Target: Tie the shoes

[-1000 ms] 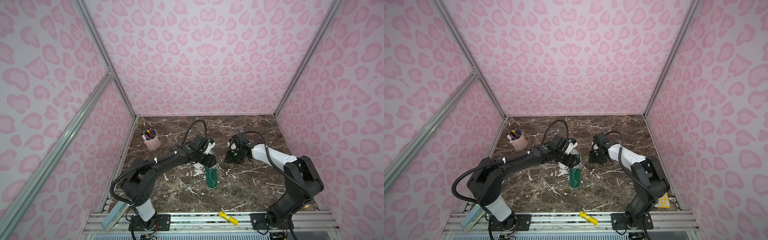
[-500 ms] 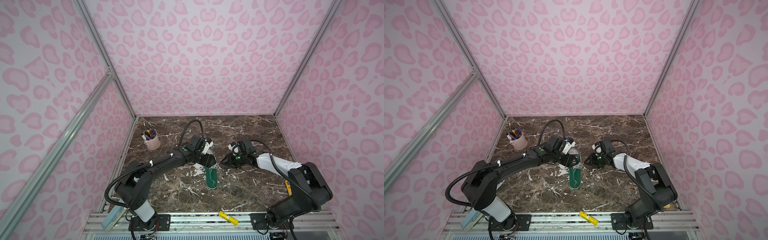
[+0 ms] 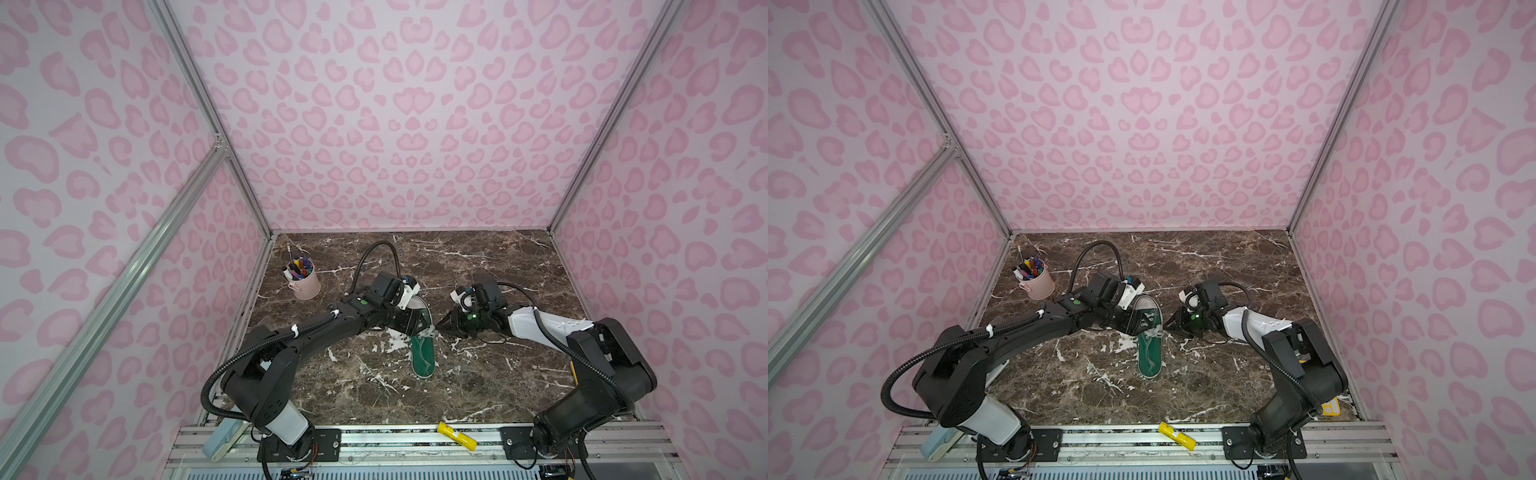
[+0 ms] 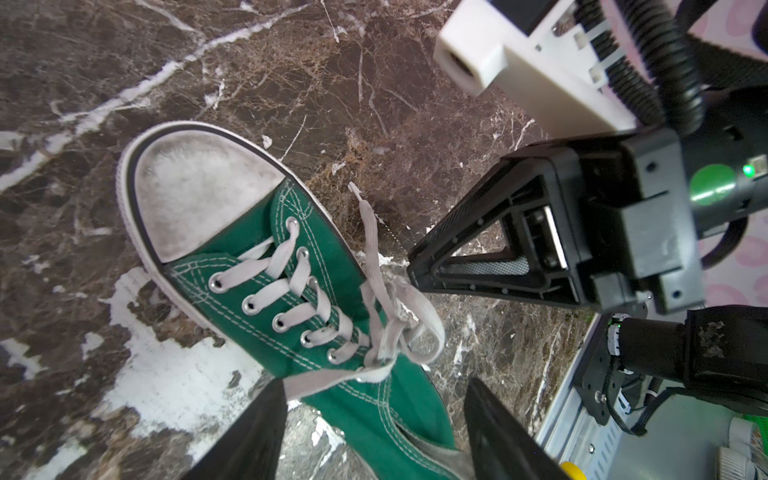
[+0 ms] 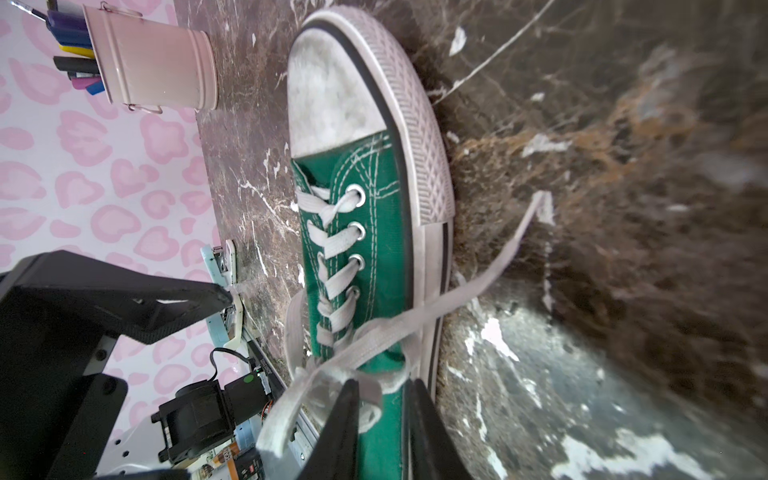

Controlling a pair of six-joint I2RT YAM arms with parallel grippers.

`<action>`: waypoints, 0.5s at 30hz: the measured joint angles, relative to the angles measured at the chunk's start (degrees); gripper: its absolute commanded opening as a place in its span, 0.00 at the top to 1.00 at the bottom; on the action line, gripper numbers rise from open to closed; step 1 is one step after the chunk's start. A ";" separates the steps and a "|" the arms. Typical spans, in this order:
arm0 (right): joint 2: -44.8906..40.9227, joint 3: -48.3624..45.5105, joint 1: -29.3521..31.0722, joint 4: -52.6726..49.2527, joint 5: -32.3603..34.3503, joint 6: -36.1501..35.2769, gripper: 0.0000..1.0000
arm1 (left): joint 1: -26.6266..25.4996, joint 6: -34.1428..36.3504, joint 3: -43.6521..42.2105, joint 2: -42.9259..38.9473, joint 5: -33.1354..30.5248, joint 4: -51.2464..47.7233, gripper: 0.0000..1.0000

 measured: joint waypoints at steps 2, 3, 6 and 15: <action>0.44 0.04 0.31 0.02 -0.33 0.35 0.76 | 0.00 0.02 -0.17 -0.22 0.00 0.00 0.30; 0.63 0.11 0.35 0.02 -0.50 0.39 0.76 | 0.00 0.02 -0.22 -0.31 0.00 -0.02 0.30; 1.11 0.37 0.57 0.46 -0.66 0.76 0.80 | 0.00 0.04 -0.24 -0.42 0.04 0.00 0.30; 1.29 0.63 0.63 1.33 -0.94 1.18 1.00 | 0.00 0.09 -0.24 -0.11 1.51 0.22 0.30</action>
